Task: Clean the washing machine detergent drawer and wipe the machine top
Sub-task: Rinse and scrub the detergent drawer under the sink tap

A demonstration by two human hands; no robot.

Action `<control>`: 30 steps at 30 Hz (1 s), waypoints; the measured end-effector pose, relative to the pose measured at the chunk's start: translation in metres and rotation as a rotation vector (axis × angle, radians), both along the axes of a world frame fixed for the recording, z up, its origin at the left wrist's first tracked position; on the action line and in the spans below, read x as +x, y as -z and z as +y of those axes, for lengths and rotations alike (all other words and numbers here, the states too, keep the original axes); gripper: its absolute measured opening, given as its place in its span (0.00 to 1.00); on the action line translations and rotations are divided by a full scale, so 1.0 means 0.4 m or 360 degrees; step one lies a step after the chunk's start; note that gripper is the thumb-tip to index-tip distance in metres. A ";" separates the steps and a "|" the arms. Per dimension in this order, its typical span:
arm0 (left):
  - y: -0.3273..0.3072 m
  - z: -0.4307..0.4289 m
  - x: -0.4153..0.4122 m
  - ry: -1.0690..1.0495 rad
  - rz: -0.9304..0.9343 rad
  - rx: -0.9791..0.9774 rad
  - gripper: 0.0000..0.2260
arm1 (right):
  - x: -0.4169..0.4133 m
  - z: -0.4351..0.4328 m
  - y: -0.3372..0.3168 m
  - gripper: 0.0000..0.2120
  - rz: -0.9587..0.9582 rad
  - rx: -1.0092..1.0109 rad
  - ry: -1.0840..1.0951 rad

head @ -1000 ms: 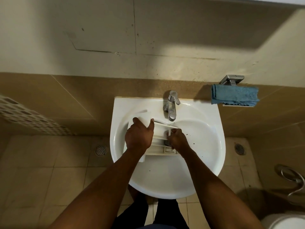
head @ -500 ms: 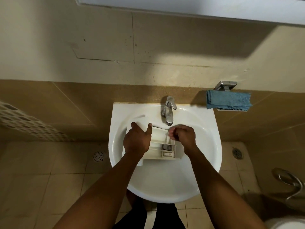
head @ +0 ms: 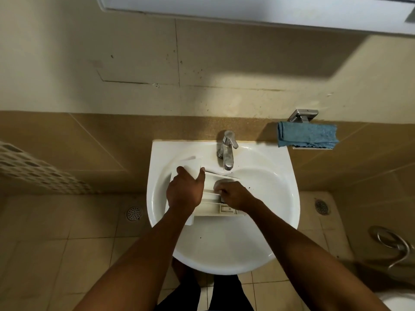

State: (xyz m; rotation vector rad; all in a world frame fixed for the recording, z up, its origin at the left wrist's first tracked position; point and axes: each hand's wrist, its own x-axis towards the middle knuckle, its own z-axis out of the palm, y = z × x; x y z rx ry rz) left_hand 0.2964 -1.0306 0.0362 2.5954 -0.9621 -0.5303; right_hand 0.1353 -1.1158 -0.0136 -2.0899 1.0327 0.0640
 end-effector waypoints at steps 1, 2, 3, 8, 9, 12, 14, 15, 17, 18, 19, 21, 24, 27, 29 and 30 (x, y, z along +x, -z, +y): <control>-0.002 0.002 0.000 -0.0001 0.0015 -0.0013 0.35 | -0.013 -0.013 -0.012 0.10 0.0081 0.0068 -0.0077; -0.004 0.003 0.001 0.0000 0.0036 -0.0028 0.35 | -0.026 -0.030 -0.026 0.10 0.0126 0.0115 -0.0048; -0.004 0.005 0.002 0.0013 0.0042 -0.0045 0.36 | -0.037 -0.041 -0.047 0.09 0.0102 0.0141 0.0068; -0.009 0.022 0.003 0.0106 0.0199 -0.0065 0.27 | -0.127 -0.060 -0.104 0.11 -0.0091 -0.0006 0.0890; -0.012 0.032 0.004 0.0129 0.0246 -0.0093 0.24 | -0.145 -0.056 -0.106 0.10 -0.0053 -0.0018 0.0960; -0.012 0.066 0.003 0.0220 0.0378 -0.0163 0.19 | -0.176 -0.045 -0.121 0.07 0.0012 0.0023 0.1181; -0.012 0.085 -0.002 0.0282 0.0462 -0.0188 0.16 | -0.180 -0.032 -0.147 0.09 -0.0034 0.0110 0.1394; -0.012 0.092 -0.004 0.0314 0.0504 -0.0194 0.15 | -0.181 -0.028 -0.158 0.12 -0.0087 0.0189 0.1516; -0.010 0.102 -0.006 0.0366 0.0595 -0.0216 0.12 | -0.192 -0.026 -0.169 0.15 -0.0149 0.0201 0.1655; -0.011 0.108 -0.006 0.0384 0.0650 -0.0243 0.10 | -0.205 -0.029 -0.167 0.17 -0.0120 0.0148 0.1661; -0.013 0.114 -0.005 0.0397 0.0714 -0.0281 0.08 | -0.217 -0.033 -0.168 0.18 -0.0086 0.0122 0.1654; -0.022 0.130 -0.001 0.0416 0.0841 -0.0378 0.04 | -0.233 -0.040 -0.183 0.19 -0.0046 0.0271 0.1606; -0.028 0.153 0.005 0.0447 0.0993 -0.0486 0.04 | -0.249 -0.033 -0.228 0.21 0.0005 0.0789 0.1437; -0.040 0.166 0.012 0.0436 0.1091 -0.0595 0.15 | -0.258 -0.019 -0.253 0.21 0.0009 0.0898 0.1210; -0.050 0.170 0.017 0.0417 0.1128 -0.0650 0.18 | -0.257 -0.007 -0.256 0.20 -0.0092 0.0865 0.1082; -0.052 0.172 0.019 0.0401 0.1138 -0.0675 0.18 | -0.257 0.000 -0.258 0.20 -0.0162 0.0852 0.1039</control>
